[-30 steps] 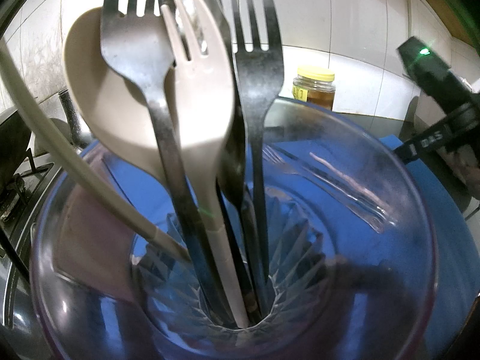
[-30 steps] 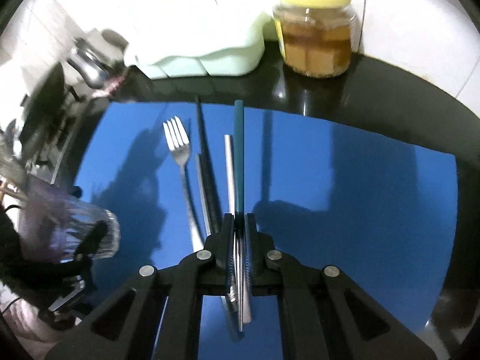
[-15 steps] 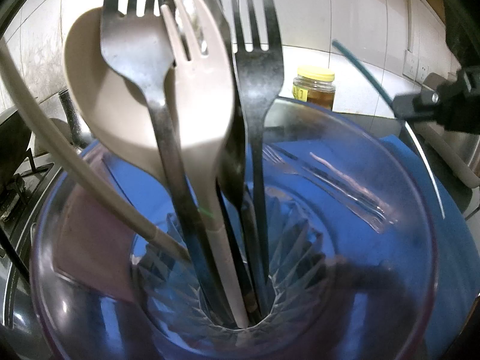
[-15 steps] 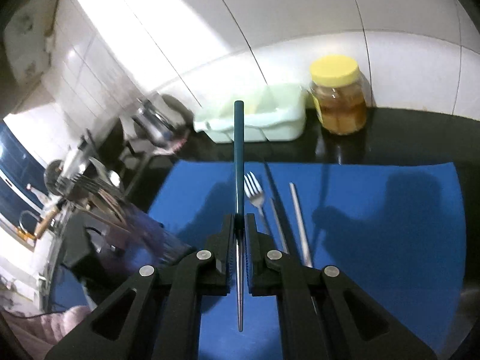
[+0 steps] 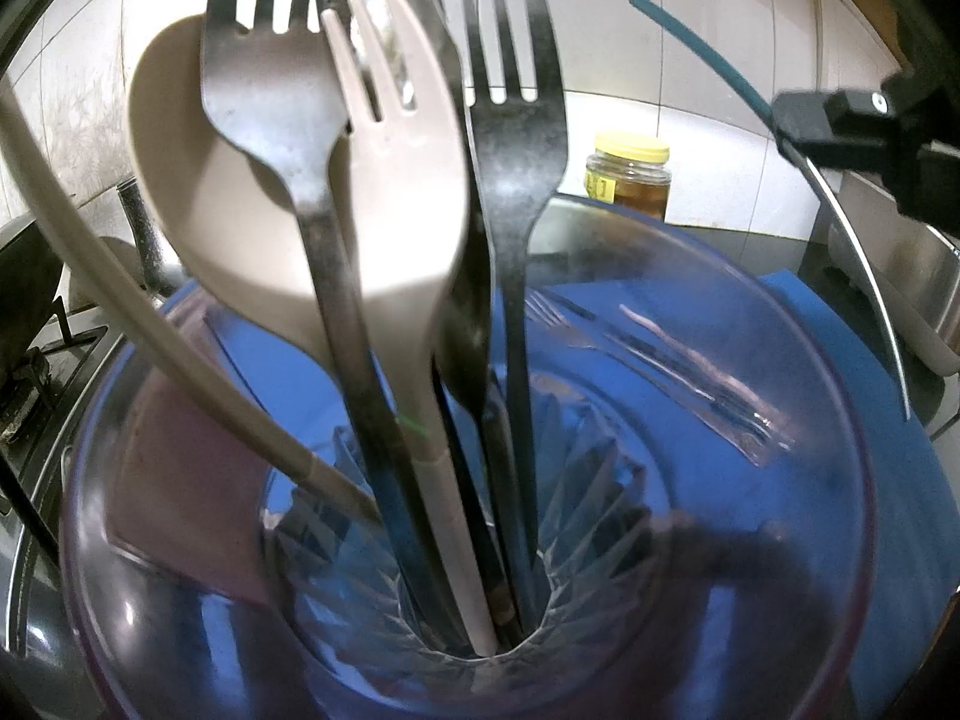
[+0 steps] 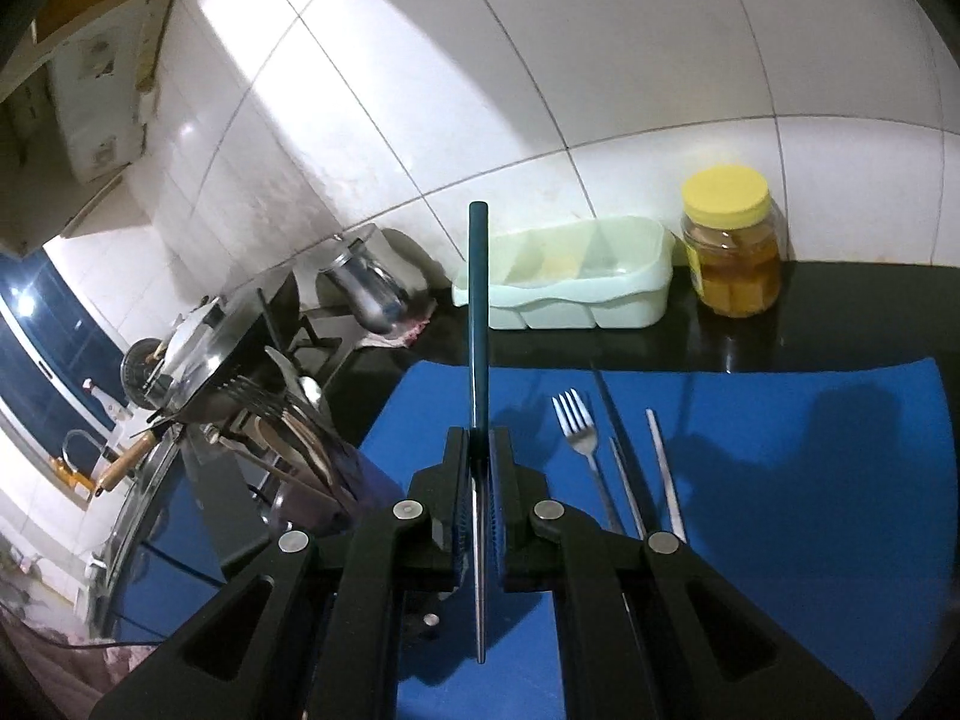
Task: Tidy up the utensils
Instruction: 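Lift the teal chopstick with the right gripper toward the glass cup, then carry the teal chopstick over the cup and lower it inside, then open the right gripper to release the chopstick into the cup, then withdraw the right gripper from the cup back over the mat, then lower the right gripper onto the metal fork and grasp it, then lift the metal fork with the right gripper and carry it to the cup, then lower the metal fork into the glass cup with the right gripper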
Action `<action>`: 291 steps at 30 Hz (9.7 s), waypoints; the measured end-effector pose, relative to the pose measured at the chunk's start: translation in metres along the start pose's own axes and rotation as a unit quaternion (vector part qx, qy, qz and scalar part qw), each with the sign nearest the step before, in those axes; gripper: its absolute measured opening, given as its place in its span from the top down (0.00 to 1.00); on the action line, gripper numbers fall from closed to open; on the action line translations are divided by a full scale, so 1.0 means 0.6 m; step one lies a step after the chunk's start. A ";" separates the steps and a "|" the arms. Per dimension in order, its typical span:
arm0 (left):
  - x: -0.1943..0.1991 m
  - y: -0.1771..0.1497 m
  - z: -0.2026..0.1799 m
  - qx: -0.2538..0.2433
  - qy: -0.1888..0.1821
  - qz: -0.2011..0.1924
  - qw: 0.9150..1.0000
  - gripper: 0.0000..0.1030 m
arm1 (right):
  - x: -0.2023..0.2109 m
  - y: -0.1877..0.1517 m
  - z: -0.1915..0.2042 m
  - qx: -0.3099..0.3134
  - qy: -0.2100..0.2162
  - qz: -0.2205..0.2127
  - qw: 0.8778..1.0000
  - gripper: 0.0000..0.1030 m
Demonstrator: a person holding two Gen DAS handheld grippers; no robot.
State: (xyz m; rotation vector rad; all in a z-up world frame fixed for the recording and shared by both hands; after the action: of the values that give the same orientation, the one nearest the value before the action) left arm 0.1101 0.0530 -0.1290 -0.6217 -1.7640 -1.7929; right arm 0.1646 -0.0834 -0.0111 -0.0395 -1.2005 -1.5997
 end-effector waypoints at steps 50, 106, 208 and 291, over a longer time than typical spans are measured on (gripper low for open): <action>-0.002 0.000 0.000 0.000 0.000 0.000 1.000 0.23 | -0.075 0.045 0.119 0.041 0.117 -0.045 0.991 0.92; -0.003 0.001 0.000 0.000 0.000 0.001 1.000 0.23 | 0.042 -0.016 0.082 0.134 0.062 0.085 0.985 0.92; -0.004 0.003 -0.002 0.000 0.000 0.002 1.000 0.23 | -0.194 -0.053 -0.090 0.090 -0.076 0.211 0.970 0.77; -0.003 0.002 -0.002 0.000 0.001 0.002 1.000 0.23 | 0.071 0.043 0.093 0.085 0.033 -0.078 0.993 0.95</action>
State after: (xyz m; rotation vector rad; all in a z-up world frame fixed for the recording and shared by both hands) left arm 0.1121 0.0522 -0.1291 -0.6232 -1.7614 -1.7894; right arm 0.1368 -0.0724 0.0574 0.2197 -1.3094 -1.6140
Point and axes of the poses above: each gripper's, at about its wrist camera, not at the fingertips, and x roughly against the way its jaws point, z to its left, y to its top, the point moved 4 cm from there along -x, roughly the way its jaws point
